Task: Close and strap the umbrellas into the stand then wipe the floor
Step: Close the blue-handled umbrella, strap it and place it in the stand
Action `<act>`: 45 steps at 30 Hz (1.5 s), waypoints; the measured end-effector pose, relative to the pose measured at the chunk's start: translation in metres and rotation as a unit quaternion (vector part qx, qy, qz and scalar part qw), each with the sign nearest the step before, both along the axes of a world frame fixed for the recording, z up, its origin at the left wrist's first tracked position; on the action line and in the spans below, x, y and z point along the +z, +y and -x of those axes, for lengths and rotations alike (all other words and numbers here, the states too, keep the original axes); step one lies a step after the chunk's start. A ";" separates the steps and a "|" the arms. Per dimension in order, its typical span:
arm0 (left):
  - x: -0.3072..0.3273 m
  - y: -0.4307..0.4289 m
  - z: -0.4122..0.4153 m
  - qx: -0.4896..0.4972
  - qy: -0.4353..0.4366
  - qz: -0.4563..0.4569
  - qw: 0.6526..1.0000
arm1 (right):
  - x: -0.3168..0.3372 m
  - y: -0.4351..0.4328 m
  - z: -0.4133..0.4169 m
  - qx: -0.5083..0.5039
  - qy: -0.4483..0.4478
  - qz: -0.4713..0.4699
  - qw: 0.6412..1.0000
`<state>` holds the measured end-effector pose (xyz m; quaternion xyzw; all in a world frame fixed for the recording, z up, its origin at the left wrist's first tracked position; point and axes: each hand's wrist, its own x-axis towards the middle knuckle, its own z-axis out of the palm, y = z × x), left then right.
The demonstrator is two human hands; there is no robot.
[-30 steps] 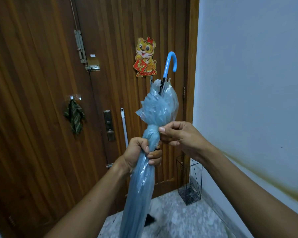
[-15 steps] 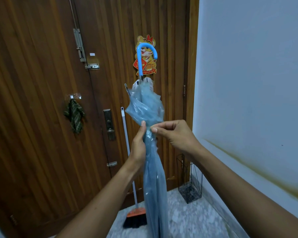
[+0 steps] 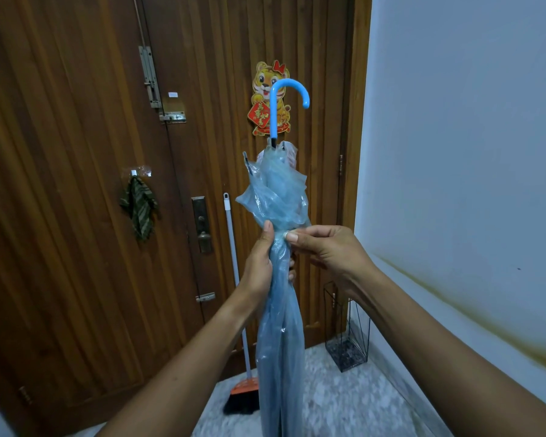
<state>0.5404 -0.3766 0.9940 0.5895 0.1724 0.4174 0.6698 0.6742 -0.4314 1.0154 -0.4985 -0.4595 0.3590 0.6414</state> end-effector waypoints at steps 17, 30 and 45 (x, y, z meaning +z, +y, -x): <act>-0.004 -0.007 -0.023 -0.004 0.041 -0.073 0.996 | 0.002 -0.007 -0.033 0.043 -0.014 0.049 0.998; 0.019 -0.015 -0.098 -0.090 0.021 -0.039 0.995 | 0.020 -0.022 -0.109 0.037 -0.025 -0.027 0.999; -0.022 0.163 -0.199 0.014 0.028 -0.121 0.992 | -0.023 0.127 -0.232 -0.040 -0.037 0.027 0.998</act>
